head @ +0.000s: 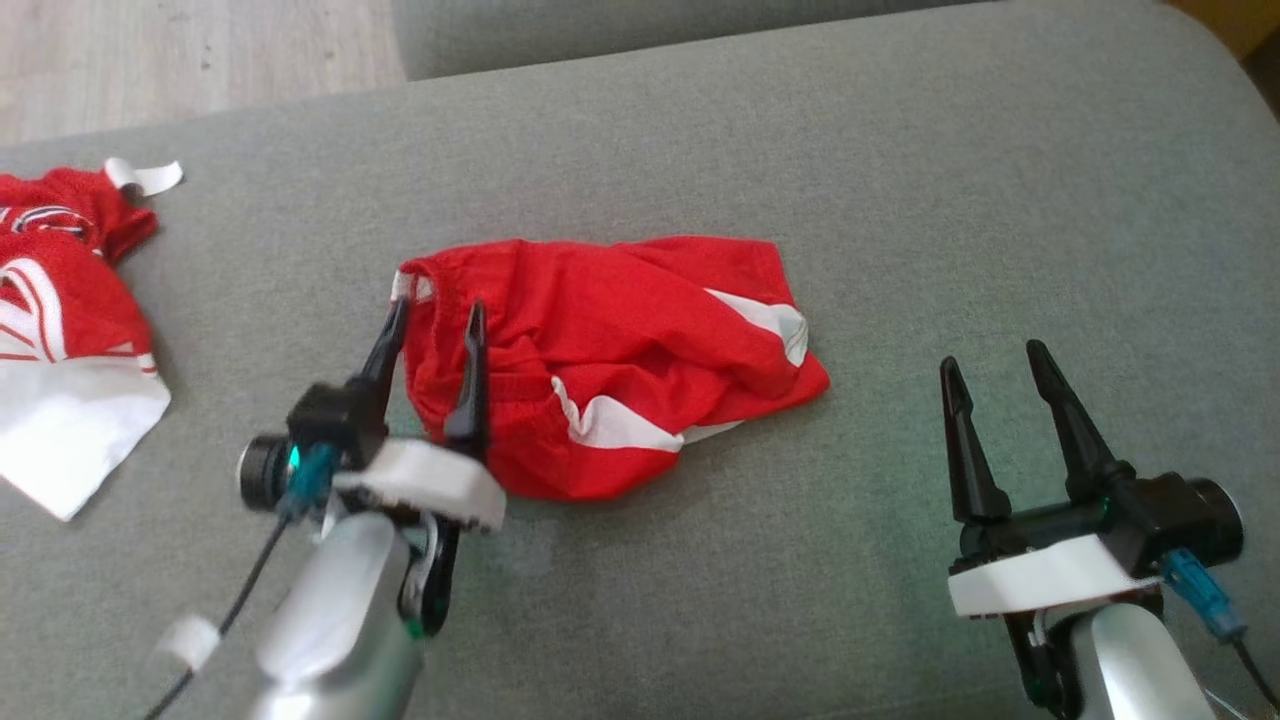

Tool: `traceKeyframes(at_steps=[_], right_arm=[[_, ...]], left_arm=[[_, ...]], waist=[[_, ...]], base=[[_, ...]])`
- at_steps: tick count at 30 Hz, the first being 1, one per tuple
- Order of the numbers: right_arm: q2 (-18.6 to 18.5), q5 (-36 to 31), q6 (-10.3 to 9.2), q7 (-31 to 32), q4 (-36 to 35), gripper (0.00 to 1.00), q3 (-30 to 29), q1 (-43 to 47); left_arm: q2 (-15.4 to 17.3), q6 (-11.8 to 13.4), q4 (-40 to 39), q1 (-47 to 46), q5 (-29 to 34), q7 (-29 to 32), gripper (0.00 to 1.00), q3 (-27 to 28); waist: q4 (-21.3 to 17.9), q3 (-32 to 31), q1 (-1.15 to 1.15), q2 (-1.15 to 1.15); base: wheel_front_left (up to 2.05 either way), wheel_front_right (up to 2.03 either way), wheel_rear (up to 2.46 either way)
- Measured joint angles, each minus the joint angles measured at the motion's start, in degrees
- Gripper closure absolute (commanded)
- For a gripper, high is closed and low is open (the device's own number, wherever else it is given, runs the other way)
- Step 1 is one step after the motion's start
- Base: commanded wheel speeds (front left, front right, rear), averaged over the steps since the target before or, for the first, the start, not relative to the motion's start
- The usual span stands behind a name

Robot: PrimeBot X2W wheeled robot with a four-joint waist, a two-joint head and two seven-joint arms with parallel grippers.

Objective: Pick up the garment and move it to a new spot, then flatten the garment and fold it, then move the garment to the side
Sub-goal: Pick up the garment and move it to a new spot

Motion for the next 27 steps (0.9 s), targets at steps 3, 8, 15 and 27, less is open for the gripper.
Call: traceKeyframes(at_steps=[3,8,15,27], right_arm=[[0.0,0.0,0.0,0.0,0.0,0.0,0.0,0.1],[0.0,0.0,0.0,0.0,0.3,0.0,-0.3,0.4],[0.0,0.0,0.0,0.0,0.4,0.0,-0.6,1.0],[0.0,1.7,0.0,0.0,0.7,0.0,-1.4,5.8]], left_arm=[[0.5,-0.1,-2.8,4.0,1.0,-0.1,0.0,0.6],[1.0,0.4,-9.5,10.6,2.4,-0.2,0.0,2.9],[1.3,1.6,-17.1,20.2,2.5,-0.2,0.0,5.8],[1.2,3.5,-24.8,31.4,4.8,-0.2,0.0,8.5]], waist=[[0.4,-0.7,0.0,0.0],[1.3,-1.7,0.0,0.0],[3.1,-3.9,0.0,0.0],[7.6,-7.9,-0.01,0.0]], base=[[0.0,0.0,0.0],[0.0,0.0,0.0],[0.0,0.0,0.0],[0.0,0.0,0.0]])
